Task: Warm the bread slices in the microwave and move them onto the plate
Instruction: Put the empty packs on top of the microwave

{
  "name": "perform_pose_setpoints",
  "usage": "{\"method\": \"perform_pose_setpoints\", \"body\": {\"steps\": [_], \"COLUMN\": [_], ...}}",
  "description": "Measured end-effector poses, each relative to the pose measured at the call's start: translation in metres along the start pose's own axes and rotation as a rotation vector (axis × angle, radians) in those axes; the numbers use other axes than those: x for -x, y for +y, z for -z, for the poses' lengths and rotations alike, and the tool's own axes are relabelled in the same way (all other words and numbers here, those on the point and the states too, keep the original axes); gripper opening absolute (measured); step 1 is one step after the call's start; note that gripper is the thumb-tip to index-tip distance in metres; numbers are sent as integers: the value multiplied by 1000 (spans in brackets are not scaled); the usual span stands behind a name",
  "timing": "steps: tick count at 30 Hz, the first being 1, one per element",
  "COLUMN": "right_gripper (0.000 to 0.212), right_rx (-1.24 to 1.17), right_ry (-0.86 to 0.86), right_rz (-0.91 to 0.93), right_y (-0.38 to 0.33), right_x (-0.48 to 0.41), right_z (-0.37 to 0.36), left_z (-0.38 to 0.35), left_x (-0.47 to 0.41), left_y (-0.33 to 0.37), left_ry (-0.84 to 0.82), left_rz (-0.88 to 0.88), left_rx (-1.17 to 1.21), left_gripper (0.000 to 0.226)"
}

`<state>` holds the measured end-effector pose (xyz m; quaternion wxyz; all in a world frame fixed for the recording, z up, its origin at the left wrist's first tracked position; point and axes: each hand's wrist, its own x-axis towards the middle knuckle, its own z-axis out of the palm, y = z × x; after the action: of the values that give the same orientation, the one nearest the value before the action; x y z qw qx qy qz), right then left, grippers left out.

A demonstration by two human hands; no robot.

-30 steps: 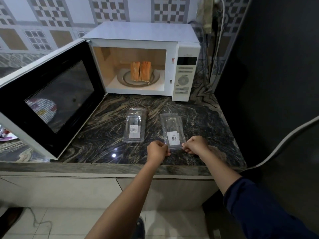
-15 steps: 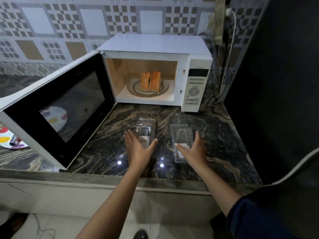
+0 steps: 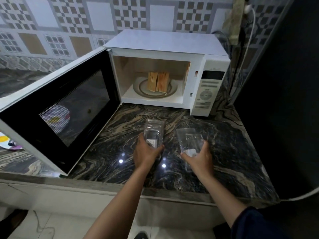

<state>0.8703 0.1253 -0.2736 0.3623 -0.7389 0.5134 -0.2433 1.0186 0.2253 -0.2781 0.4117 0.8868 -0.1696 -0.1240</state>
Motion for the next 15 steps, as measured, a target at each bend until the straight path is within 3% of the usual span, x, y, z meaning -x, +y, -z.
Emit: {"method": "perform_pose_setpoints", "body": {"steps": [8,15], "right_gripper": [85,79], "right_rx": [-18,-147], "right_ry": [89,208], "right_rz": [81,276], "right_y": [-14,-65], "right_x": [0,-2], "right_z": [24,64], "left_z": [17,56], "left_x": [20,36], "left_y": [12,64], "left_ry": [47,177], "left_rz": [-79,-273], "left_rx": [112,147], "left_gripper": [81,78]}}
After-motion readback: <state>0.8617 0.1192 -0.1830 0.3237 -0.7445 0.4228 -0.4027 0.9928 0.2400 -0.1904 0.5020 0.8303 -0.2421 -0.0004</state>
